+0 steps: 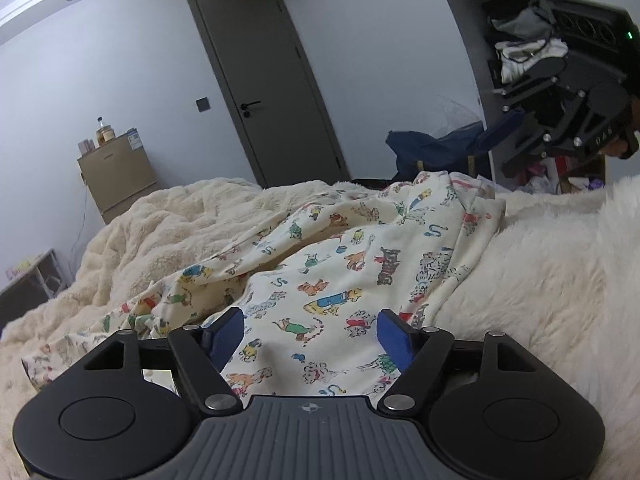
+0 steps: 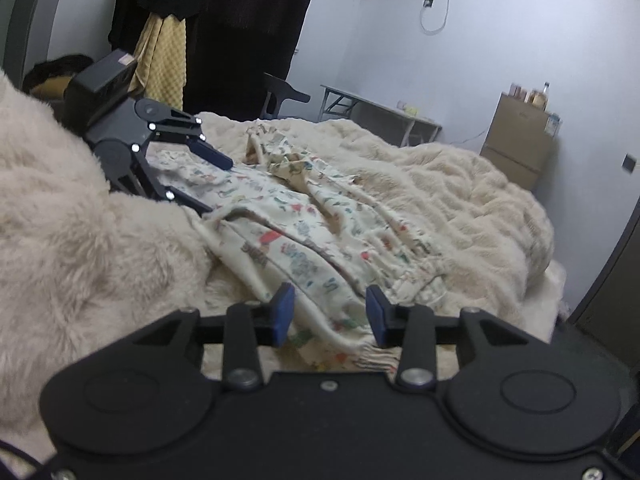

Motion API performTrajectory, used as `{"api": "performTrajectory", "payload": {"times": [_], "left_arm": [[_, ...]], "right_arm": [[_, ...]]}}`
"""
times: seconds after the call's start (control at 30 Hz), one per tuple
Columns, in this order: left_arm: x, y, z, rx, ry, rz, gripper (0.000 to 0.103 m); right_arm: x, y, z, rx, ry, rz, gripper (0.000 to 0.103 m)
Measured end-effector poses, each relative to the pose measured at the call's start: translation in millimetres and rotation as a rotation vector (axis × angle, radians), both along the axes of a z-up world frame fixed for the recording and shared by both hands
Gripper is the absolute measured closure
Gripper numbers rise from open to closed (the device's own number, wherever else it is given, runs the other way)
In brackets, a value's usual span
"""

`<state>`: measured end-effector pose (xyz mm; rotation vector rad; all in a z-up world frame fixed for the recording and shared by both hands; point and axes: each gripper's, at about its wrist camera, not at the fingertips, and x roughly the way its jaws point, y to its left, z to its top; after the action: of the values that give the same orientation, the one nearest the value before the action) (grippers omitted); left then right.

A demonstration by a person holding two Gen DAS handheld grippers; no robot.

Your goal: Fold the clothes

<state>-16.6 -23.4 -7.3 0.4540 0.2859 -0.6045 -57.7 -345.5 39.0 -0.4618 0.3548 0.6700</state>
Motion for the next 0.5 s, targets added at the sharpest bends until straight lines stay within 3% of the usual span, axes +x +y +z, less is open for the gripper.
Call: {"api": "performTrajectory", "payload": {"times": [0.2,0.3,0.37,0.43,0.47,0.5], "left_arm": [[1,0,0,-0.006,0.009,-0.001,0.032],[1,-2,-1,0.004,0.007,-0.016,0.037],[1,-2,-1,0.003,0.018,-0.038,0.047],[0,-2,0,0.004,0.019,-0.064,0.067],[-2,-3,0,0.009,0.013,-0.072,0.074],[-2,-4,0,0.012,0.006,-0.071,0.091]], "right_arm": [[8,-3,-10,-0.007,0.0,-0.015,0.064],[14,9,-23,-0.042,0.018,0.017,0.062],[19,18,-32,-0.082,0.026,0.021,0.062],[26,30,-42,-0.103,0.011,0.004,0.068],[28,33,-43,-0.101,0.007,0.001,0.074],[29,36,-43,-0.105,-0.002,0.004,0.096]]}}
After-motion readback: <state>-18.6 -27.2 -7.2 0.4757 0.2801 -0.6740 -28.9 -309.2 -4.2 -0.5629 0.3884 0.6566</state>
